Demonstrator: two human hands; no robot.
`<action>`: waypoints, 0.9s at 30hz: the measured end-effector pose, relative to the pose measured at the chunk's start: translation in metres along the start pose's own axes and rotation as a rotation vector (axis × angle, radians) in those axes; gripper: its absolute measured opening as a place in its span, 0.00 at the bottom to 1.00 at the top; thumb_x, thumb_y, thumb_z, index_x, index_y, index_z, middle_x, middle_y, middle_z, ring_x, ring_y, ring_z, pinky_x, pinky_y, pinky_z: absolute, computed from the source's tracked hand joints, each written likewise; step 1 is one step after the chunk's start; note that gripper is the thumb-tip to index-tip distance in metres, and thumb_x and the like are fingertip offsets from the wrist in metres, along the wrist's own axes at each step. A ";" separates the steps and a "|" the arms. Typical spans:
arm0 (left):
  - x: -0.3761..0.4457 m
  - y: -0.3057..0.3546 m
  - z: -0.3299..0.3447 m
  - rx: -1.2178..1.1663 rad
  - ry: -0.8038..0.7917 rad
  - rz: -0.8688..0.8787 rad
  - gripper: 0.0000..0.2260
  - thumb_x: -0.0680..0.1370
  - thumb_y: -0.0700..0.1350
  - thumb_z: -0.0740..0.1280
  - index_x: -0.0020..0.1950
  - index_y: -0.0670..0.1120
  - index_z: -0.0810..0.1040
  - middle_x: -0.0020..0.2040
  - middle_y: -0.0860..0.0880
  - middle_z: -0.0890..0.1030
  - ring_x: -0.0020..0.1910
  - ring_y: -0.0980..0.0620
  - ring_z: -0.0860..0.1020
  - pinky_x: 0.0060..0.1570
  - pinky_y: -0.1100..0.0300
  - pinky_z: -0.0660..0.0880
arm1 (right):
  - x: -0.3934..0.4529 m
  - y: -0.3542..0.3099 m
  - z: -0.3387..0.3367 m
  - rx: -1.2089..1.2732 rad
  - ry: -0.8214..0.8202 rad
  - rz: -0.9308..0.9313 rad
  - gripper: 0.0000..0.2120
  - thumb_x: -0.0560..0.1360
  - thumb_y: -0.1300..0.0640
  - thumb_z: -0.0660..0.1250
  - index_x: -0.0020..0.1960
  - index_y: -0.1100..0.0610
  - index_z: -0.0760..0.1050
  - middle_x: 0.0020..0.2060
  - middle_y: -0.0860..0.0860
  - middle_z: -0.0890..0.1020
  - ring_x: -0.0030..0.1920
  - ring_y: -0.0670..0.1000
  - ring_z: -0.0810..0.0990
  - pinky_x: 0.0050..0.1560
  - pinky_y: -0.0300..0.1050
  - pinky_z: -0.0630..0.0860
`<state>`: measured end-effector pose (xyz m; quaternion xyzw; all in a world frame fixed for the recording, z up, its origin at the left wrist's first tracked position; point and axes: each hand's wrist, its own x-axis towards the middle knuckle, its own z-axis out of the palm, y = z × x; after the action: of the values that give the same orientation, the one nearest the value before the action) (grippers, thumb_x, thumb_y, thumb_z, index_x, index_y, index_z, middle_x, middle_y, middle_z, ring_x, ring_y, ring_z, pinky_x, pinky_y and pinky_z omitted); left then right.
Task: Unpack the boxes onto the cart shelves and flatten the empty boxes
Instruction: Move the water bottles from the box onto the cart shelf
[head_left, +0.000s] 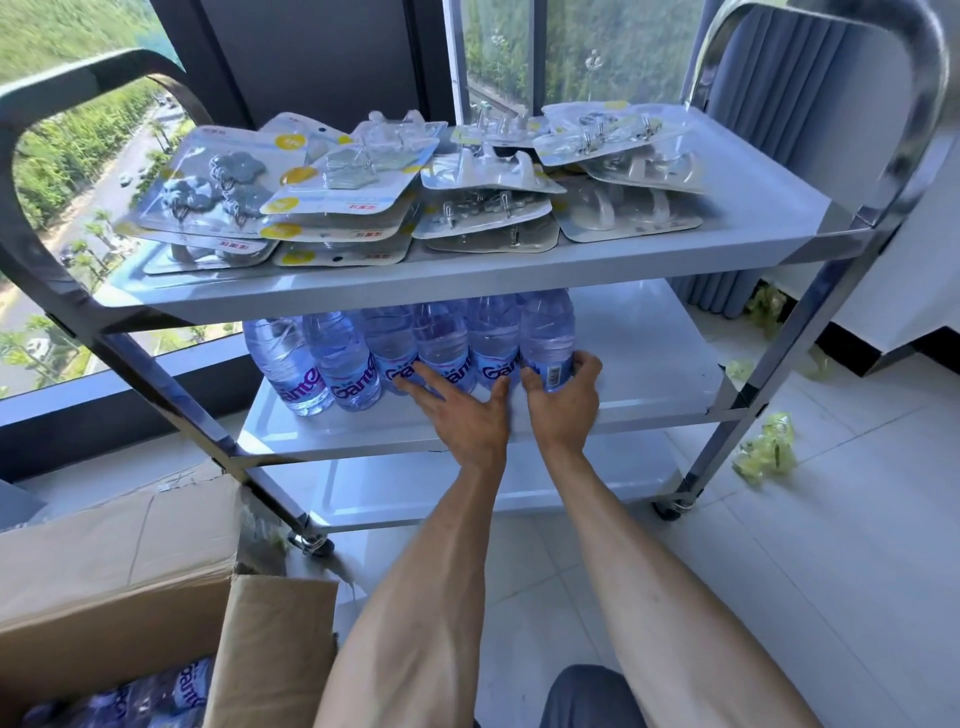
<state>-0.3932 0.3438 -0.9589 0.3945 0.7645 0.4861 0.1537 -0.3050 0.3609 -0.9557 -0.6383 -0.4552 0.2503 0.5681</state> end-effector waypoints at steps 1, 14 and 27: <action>0.000 0.001 0.000 -0.001 -0.002 -0.001 0.54 0.70 0.65 0.72 0.81 0.42 0.43 0.80 0.38 0.40 0.79 0.38 0.50 0.73 0.42 0.63 | 0.000 0.000 -0.001 -0.010 -0.005 -0.014 0.30 0.65 0.49 0.79 0.60 0.56 0.68 0.53 0.52 0.80 0.52 0.55 0.81 0.49 0.46 0.77; 0.000 0.001 0.000 0.018 -0.030 -0.011 0.50 0.73 0.59 0.73 0.81 0.43 0.44 0.80 0.39 0.40 0.77 0.36 0.56 0.70 0.44 0.66 | 0.011 -0.001 -0.010 -0.055 -0.070 -0.036 0.33 0.62 0.45 0.81 0.61 0.58 0.72 0.56 0.54 0.77 0.58 0.53 0.74 0.55 0.49 0.75; 0.001 0.003 -0.002 -0.002 0.000 -0.032 0.47 0.73 0.54 0.74 0.81 0.43 0.47 0.81 0.41 0.44 0.77 0.37 0.59 0.68 0.44 0.68 | -0.001 -0.001 -0.003 0.065 -0.037 -0.022 0.30 0.69 0.55 0.76 0.67 0.59 0.70 0.61 0.54 0.77 0.62 0.55 0.75 0.60 0.57 0.75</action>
<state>-0.3938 0.3443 -0.9554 0.3819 0.7704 0.4842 0.1619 -0.3034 0.3580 -0.9540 -0.6098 -0.4642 0.2702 0.5828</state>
